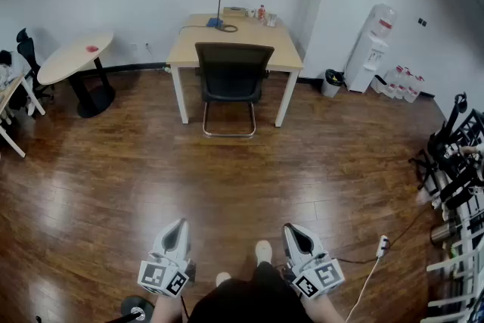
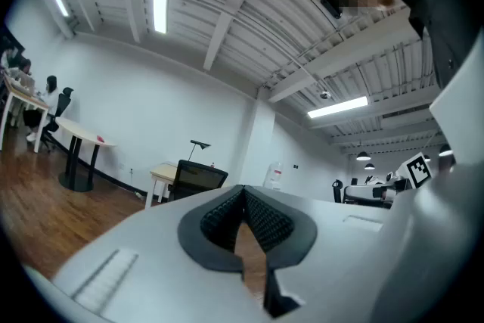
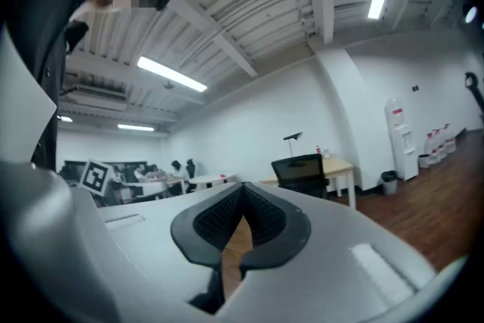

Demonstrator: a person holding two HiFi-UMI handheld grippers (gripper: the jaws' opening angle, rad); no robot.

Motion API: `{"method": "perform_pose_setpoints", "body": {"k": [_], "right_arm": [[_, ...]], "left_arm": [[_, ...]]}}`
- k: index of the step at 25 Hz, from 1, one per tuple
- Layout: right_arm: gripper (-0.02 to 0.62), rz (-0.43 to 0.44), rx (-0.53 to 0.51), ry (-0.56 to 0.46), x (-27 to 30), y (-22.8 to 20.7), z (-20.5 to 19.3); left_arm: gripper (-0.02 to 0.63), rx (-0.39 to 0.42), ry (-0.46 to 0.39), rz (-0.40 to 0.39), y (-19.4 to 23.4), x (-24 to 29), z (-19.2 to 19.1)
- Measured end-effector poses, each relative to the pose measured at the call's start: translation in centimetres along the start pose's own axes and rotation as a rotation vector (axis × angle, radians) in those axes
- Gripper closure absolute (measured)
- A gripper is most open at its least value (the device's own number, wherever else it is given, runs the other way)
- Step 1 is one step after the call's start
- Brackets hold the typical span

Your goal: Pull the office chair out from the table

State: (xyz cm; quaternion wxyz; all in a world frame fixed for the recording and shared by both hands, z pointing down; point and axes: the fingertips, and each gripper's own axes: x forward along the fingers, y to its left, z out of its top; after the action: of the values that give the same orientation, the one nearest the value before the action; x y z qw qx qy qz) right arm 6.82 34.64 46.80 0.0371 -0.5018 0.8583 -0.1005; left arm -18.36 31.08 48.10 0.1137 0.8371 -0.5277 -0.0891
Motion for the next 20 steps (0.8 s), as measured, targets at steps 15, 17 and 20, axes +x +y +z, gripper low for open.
{"method": "perform_pose_setpoints", "body": {"k": [15,17,20], "right_arm": [[0.581,0.083,0.006,-0.028,7.3,-8.2,1.7],[0.581,0.084,0.005,-0.037,8.4,-9.9,2.1],[0.581,0.085,0.002,-0.051,9.6,-12.1,2.7]], "left_arm": [[0.604,0.051,-0.046,-0.035,-1.6,10.7,1.1],[0.603,0.064,-0.054,-0.045,-1.8,12.8,1.4],[0.604,0.087,-0.061,-0.056,-2.3,15.5,1.5]]}}
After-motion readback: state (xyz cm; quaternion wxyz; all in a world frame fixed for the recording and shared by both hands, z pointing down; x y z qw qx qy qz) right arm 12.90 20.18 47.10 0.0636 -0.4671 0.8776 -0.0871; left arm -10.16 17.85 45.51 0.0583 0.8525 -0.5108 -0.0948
